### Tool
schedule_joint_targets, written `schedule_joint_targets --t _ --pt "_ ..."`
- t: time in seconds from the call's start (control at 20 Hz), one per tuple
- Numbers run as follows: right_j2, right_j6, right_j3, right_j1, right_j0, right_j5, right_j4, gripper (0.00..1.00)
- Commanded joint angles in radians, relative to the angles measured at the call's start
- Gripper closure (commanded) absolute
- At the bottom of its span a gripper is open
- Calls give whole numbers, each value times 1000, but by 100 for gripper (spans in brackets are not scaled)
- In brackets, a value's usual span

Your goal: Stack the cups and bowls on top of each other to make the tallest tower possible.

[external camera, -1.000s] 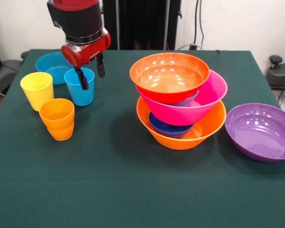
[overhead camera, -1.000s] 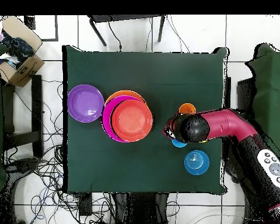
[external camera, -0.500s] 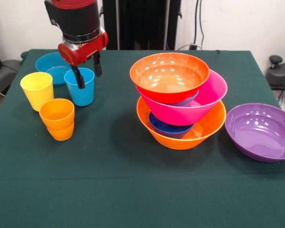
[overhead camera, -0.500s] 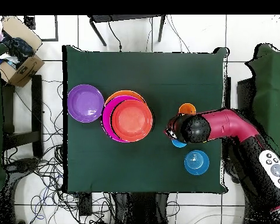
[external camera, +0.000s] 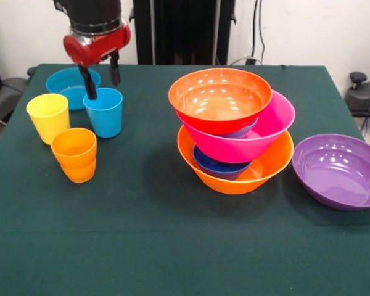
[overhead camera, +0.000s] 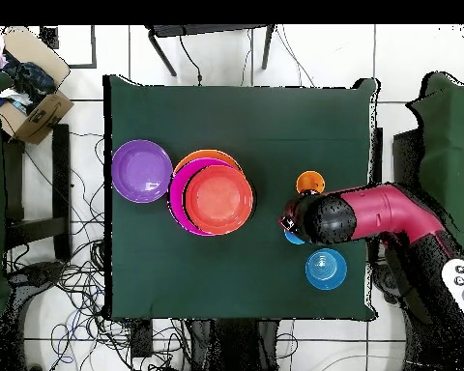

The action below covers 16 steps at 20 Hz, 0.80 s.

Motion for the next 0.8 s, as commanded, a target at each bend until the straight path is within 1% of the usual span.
schedule_joint_targets --t 0.05,0.35,0.8 --pt "-47 -49 88 -28 14 5 -22 0" --pt "-73 -13 111 18 11 -61 -63 0" --pt "-90 -2 121 57 7 -99 -88 0"
